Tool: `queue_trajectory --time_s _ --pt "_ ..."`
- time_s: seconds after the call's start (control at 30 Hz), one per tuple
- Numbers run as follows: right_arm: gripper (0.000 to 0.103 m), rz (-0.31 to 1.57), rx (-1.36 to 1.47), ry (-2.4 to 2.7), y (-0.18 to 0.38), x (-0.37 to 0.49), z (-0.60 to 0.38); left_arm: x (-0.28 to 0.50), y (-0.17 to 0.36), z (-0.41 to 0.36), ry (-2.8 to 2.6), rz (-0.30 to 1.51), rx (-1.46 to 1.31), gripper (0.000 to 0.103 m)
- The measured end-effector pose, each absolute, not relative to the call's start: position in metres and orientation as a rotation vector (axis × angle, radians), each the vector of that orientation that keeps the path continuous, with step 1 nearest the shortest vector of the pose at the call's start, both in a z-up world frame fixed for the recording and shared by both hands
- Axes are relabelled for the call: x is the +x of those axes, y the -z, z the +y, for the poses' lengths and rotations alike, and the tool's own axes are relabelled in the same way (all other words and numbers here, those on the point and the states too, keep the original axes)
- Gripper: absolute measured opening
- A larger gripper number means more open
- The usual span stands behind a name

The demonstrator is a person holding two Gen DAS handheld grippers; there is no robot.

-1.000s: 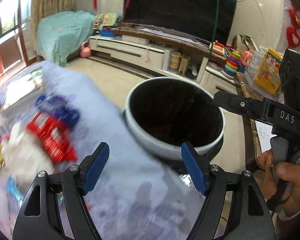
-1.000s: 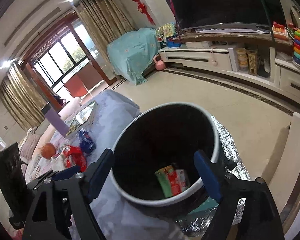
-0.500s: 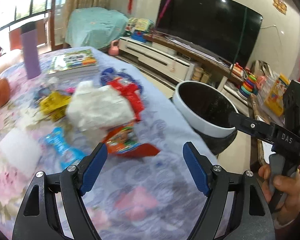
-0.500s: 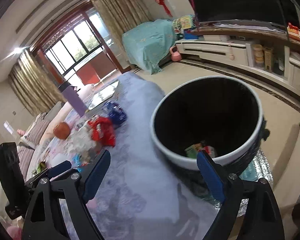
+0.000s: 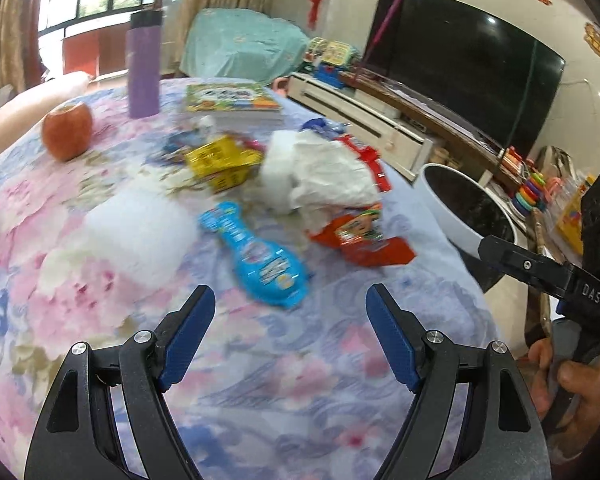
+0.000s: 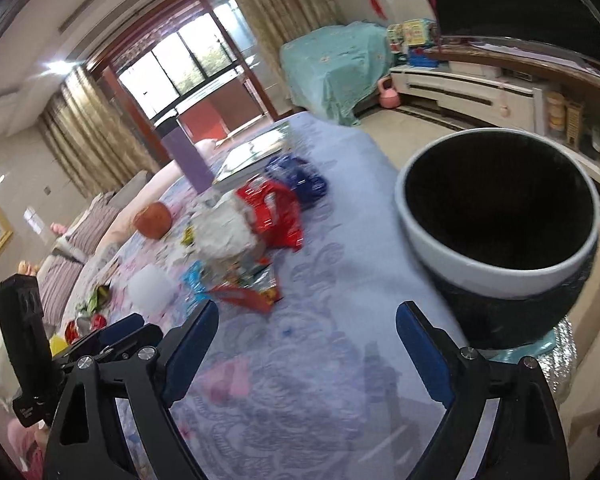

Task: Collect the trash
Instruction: 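Grasp the white foam fruit net with the left tool while the right grasps the orange snack bag, then carry the foam net and snack bag over the trash bin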

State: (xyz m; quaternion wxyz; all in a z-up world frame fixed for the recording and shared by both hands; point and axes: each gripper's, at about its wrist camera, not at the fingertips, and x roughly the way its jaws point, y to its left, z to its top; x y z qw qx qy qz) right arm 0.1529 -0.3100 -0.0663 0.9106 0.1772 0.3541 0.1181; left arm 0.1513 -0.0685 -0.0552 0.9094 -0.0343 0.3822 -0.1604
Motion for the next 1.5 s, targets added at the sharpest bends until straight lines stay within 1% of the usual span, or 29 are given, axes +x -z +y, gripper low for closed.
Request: queue_trajectory --time_s 0.53,0.7,0.77,0.83,1.0,1.03,1.07,1.1,1.13,1.17,1.2,1.23,1.33,1.43,1.5 --pt "0.092 0.782 0.299 -0.336 0.08 0.176 -0.259 0.165 0.068 -0.004 0.184 0.812 -0.172 0.08" --pt "0.092 0.792 0.289 -0.347 0.082 0.184 -0.254 0.176 0.069 0.005 0.156 0.814 -0.177 0.083" --pt "0.092 0.794 0.284 -0.349 0.084 0.188 -0.252 0.182 0.07 0.009 0.142 0.816 -0.178 0.088" --pt "0.092 0.794 0.278 -0.349 0.085 0.191 -0.25 0.19 0.071 0.01 0.135 0.825 -0.185 0.089" --pt "0.091 0.802 0.256 -0.347 0.09 0.201 -0.244 0.208 0.08 0.011 0.14 0.839 -0.202 0.089" --pt "0.087 0.806 0.251 -0.343 0.092 0.203 -0.244 0.211 0.082 0.01 0.139 0.838 -0.199 0.089" --pt "0.082 0.809 0.247 -0.34 0.093 0.205 -0.243 0.213 0.083 0.009 0.137 0.834 -0.194 0.08" --pt "0.066 0.815 0.241 -0.335 0.095 0.206 -0.241 0.215 0.084 0.008 0.137 0.834 -0.192 0.072" --pt "0.057 0.829 0.24 -0.333 0.098 0.207 -0.241 0.218 0.087 0.007 0.147 0.851 -0.193 0.057" --pt "0.056 0.831 0.245 -0.334 0.099 0.208 -0.242 0.219 0.088 0.007 0.151 0.854 -0.194 0.051" --pt "0.049 0.824 0.253 -0.335 0.1 0.207 -0.245 0.218 0.088 0.007 0.152 0.847 -0.196 0.048" --pt "0.043 0.812 0.253 -0.332 0.098 0.204 -0.247 0.216 0.086 0.008 0.157 0.836 -0.196 0.04" --pt "0.037 0.809 0.263 -0.344 0.096 0.198 -0.25 0.21 0.082 0.008 0.168 0.824 -0.194 0.024" --pt "0.033 0.808 0.273 -0.353 0.095 0.193 -0.254 0.201 0.077 0.005 0.187 0.816 -0.2 0.02" --pt "0.033 0.803 0.282 -0.357 0.093 0.189 -0.257 0.194 0.074 0.001 0.203 0.811 -0.202 0.02"
